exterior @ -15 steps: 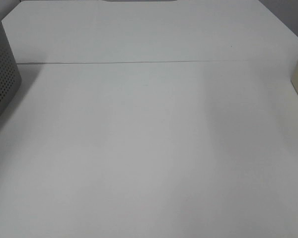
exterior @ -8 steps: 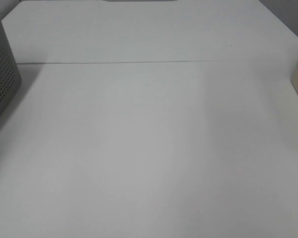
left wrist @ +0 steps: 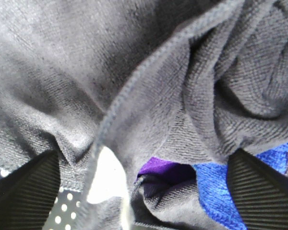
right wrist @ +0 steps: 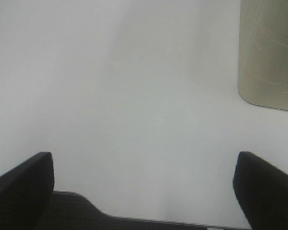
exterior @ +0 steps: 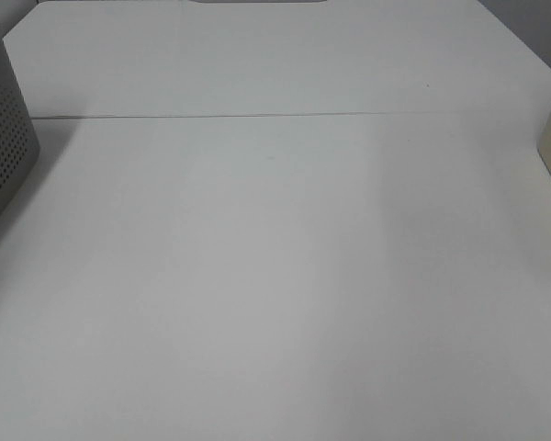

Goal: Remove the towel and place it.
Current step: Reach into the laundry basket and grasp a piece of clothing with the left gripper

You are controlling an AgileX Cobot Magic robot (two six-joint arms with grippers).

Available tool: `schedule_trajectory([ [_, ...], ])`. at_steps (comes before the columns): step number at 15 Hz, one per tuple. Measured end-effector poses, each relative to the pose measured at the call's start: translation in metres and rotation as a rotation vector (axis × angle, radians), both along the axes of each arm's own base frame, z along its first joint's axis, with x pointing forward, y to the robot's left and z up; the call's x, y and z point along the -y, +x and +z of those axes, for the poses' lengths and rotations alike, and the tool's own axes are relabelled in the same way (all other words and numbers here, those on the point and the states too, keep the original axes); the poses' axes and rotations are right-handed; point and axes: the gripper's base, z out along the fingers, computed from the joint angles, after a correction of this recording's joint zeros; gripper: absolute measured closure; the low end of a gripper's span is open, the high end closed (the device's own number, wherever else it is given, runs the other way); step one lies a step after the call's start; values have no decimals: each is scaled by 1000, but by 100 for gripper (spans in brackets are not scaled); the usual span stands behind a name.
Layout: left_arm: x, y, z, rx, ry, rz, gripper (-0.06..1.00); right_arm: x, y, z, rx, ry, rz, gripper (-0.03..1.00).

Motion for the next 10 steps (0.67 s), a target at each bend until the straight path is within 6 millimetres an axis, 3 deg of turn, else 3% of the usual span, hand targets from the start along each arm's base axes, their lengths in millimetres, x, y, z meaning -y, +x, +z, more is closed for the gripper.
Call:
schedule_trajectory([
  [7, -5, -3, 0, 33, -75, 52, 11, 0, 0, 0, 0, 0, 0, 0],
  [10, -11, -5, 0, 48, -103, 102, 24, 0, 0, 0, 0, 0, 0, 0],
])
